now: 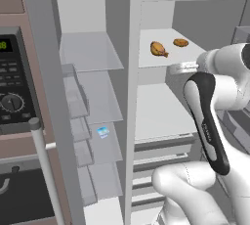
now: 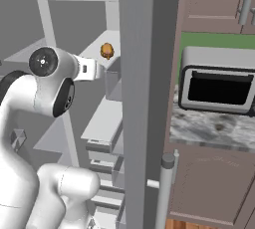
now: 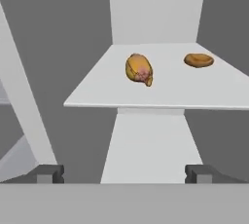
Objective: There's a chicken drumstick in the fridge that needs to be moved to the freezer for freezing. Pick up the chicken drumstick from the fridge, place it on any shelf in the freezer, and close the fridge and freezer doors when done.
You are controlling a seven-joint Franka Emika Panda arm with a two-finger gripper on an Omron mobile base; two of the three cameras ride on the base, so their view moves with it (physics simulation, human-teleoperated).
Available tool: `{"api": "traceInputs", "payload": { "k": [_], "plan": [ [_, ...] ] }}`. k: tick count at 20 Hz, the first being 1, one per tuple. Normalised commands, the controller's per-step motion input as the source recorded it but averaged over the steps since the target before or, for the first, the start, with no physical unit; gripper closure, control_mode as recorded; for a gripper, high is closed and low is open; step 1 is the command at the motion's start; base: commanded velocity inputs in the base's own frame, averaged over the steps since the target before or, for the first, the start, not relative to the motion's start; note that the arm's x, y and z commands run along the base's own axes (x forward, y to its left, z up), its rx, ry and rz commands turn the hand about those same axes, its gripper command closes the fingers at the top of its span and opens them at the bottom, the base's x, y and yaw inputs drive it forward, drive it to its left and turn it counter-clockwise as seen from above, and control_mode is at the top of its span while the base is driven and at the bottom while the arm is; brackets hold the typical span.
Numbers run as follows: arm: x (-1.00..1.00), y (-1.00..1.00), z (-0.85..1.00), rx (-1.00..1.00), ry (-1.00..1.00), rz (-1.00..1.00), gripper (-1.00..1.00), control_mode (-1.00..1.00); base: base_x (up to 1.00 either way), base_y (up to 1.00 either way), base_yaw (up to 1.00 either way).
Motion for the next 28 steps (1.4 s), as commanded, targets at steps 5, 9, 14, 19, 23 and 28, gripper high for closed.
{"api": "traceInputs", "payload": {
  "k": [5, 9, 14, 19, 23, 28],
  "plan": [
    [0.31, -0.1, 0.2, 0.01, 0.0, 0.0, -1.0, -1.0, 0.0, 0.0, 0.0],
    [0.57, -0.05, 0.02, 0.0, 0.0, 0.0, -1.0, -1.0, 0.0, 0.0, 0.0],
    [0.7, -0.08, 0.0, 0.0, 0.0, 0.0, -1.0, -1.0, 0.0, 0.0, 0.0],
    [0.62, -0.02, 0.0, 0.0, 0.02, 0.02, -1.0, -1.0, 0.0, 0.0, 0.0],
    [0.52, 0.0, 0.0, 0.0, 0.03, 0.01, -1.0, -1.0, 0.0, 0.0, 0.0],
    [0.47, 0.0, -0.11, 0.02, 0.0, 0.0, -1.0, -1.0, 0.0, 0.0, 0.0]
  ]
}}
